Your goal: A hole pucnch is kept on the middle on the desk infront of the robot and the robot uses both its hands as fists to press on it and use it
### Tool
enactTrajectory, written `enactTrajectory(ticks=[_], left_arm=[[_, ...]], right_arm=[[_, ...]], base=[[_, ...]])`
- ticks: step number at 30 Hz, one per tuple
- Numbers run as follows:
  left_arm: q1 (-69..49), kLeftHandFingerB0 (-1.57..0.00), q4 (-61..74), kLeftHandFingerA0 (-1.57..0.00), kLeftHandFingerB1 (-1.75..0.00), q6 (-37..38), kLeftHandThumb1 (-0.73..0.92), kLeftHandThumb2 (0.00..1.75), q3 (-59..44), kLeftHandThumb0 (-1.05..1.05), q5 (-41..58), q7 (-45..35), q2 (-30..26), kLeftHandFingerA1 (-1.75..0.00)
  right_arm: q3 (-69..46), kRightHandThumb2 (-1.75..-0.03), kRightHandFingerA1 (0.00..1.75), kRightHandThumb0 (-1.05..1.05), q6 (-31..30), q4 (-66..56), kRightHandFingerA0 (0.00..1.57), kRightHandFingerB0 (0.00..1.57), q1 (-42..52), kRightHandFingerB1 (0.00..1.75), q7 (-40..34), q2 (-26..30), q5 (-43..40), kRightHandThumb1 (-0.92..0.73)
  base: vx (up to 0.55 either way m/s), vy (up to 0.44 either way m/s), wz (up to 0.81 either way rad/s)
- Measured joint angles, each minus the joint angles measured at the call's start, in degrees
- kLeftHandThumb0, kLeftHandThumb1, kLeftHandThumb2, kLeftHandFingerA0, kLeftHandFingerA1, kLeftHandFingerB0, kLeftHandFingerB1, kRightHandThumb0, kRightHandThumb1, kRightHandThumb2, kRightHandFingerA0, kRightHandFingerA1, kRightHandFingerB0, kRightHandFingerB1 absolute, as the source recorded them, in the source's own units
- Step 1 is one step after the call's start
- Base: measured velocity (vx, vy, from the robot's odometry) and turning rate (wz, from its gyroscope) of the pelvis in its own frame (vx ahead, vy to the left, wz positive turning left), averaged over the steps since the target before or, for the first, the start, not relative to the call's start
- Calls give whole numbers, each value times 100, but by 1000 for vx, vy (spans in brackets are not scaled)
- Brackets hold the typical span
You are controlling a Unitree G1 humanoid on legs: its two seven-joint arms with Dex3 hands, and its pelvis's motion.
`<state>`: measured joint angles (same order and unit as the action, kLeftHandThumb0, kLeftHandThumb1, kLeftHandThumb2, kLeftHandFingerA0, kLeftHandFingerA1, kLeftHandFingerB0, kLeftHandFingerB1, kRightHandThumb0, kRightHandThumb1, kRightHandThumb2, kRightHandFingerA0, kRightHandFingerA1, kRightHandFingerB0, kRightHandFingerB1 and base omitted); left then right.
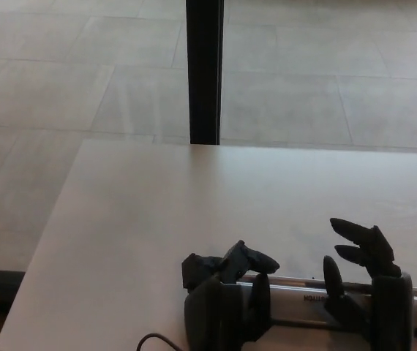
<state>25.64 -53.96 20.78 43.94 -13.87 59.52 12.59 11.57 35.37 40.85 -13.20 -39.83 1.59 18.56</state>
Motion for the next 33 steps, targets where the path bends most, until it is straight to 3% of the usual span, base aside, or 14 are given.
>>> enactTrajectory(ticks=[2,3,4,5,7,8,10,13,16,18,20,21,26,33], left_arm=[[64,-68,-85,-96,-159,-1,52,100,133,-20,-63,77,-18,-175],[76,-67,-102,-96,-165,-1,52,100,164,-20,-75,94,-20,-175],[98,-67,-131,-93,-163,-1,53,98,221,-17,-99,125,-27,-175],[123,-96,-164,-123,-121,-1,46,104,290,-23,-142,174,-36,-139],[151,-89,-185,-121,-114,-1,48,105,378,-21,-192,224,-43,-137],[164,-74,-188,-93,-113,-1,58,96,423,-12,-217,255,-49,-165],[193,-74,-186,-93,-113,7,58,96,597,-12,-328,263,-60,-165],[222,-75,-149,-88,-126,28,68,95,899,-21,-526,172,-51,-170],[211,-77,139,-88,-115,30,70,96,958,-16,-600,-39,-200,-175],[182,-77,389,-93,-121,40,67,105,934,-15,-600,-178,-336,-175],[184,-76,625,-93,-125,56,68,104,888,-14,-596,-287,-454,-175],[187,-64,782,-86,-152,59,68,103,849,-16,-585,-372,-532,-175],[185,-65,1329,-83,-160,56,71,99,671,-19,-469,-751,-789,-175],[328,-73,2307,-86,-149,-28,65,106,194,-25,-106,-1369,-1243,-175]], right_arm=[[78,-66,145,-49,-50,33,51,43,-21,115,-109,53,117,-76],[98,-62,125,-50,-63,38,50,48,-25,103,-134,65,143,-75],[133,-60,155,-50,-89,50,49,42,-33,127,-186,86,193,-70],[182,-62,129,-52,-132,70,46,43,-50,107,-266,111,277,-72],[243,-63,152,-53,-189,87,56,54,-71,123,-361,132,377,-67],[275,-58,169,-38,-225,92,80,75,-79,148,-416,145,429,-57],[241,-58,169,-38,-208,132,80,75,-46,148,-513,135,480,-57],[38,-66,175,-49,-16,145,97,73,-12,166,-575,3,450,-84],[-130,-73,175,-44,236,104,91,63,2,173,-585,-32,421,-82],[-212,-78,175,-42,348,-10,94,62,-32,170,-574,-24,397,-76],[-280,-85,175,-37,437,-128,94,71,-36,150,-554,-9,366,-72],[-326,-94,175,-32,477,-212,94,71,-39,146,-532,-2,344,-68],[-399,-101,175,-30,486,-559,99,74,-25,142,-360,8,196,-67],[-548,-105,175,-25,258,-1630,98,75,-23,139,30,196,-224,-64]], base=[[0,0,0],[0,0,0],[0,0,0],[0,0,0],[0,0,0],[0,0,0],[0,0,0],[0,0,0],[40,-7,4],[0,0,0],[0,0,0],[0,0,0],[0,0,0],[0,0,0]])
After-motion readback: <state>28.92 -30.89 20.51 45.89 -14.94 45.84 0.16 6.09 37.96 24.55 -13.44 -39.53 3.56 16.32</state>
